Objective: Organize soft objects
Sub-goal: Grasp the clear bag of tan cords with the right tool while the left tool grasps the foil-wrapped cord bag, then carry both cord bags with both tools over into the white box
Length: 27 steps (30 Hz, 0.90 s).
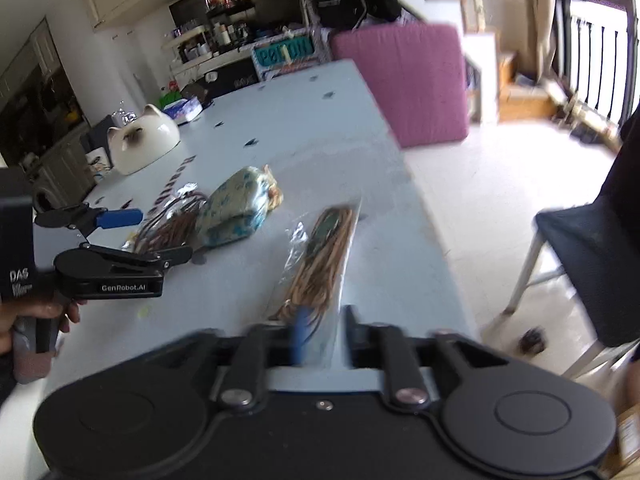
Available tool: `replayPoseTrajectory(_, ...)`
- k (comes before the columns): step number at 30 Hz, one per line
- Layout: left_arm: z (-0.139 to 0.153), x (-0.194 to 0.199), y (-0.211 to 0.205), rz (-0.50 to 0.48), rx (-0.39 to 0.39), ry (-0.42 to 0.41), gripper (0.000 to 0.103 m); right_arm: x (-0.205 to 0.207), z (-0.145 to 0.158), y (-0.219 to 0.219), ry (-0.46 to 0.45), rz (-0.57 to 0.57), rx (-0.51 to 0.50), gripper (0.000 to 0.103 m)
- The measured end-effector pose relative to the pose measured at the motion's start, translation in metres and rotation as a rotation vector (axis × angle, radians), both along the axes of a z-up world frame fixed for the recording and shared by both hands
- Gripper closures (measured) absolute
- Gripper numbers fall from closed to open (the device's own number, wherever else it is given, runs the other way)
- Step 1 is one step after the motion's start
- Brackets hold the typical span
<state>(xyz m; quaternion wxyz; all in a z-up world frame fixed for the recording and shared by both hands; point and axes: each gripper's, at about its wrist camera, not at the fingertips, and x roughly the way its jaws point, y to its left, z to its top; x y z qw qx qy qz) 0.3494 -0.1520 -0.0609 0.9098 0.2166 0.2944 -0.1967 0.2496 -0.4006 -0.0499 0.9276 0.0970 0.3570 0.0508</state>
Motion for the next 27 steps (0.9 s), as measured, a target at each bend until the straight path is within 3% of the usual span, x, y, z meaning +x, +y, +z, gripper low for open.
replayPoseTrajectory(1,-0.001,0.002,0.000,0.007,-0.009,0.007,0.017,-0.002,0.004,0.002,-0.026,-0.004,-0.024,0.047)
replayPoseTrajectory(5,-0.008,0.006,0.000,0.027,0.005,0.019,0.025,0.008,0.011,0.017,-0.058,0.002,-0.072,0.038)
replayPoseTrajectory(9,-0.008,0.013,0.011,0.073,-0.074,0.069,0.040,0.028,0.004,0.034,-0.041,-0.018,-0.083,0.019)
replayPoseTrajectory(11,-0.007,0.017,0.017,0.091,-0.120,0.098,0.050,0.037,-0.004,0.041,-0.031,-0.042,-0.098,0.017)
replayPoseTrajectory(14,-0.007,0.019,0.023,0.095,-0.160,0.124,0.054,0.044,-0.015,0.050,-0.012,-0.045,-0.132,0.018)
replayPoseTrajectory(17,-0.006,0.018,0.025,0.086,-0.177,0.137,0.060,0.046,-0.022,0.053,0.005,-0.035,-0.155,0.026)
replayPoseTrajectory(21,-0.006,0.016,0.026,0.084,-0.196,0.153,0.062,0.044,-0.024,0.051,0.002,-0.042,-0.176,0.049)
replayPoseTrajectory(27,-0.001,0.009,0.030,0.093,-0.231,0.184,0.066,0.037,-0.018,0.042,-0.006,-0.041,-0.108,0.071)
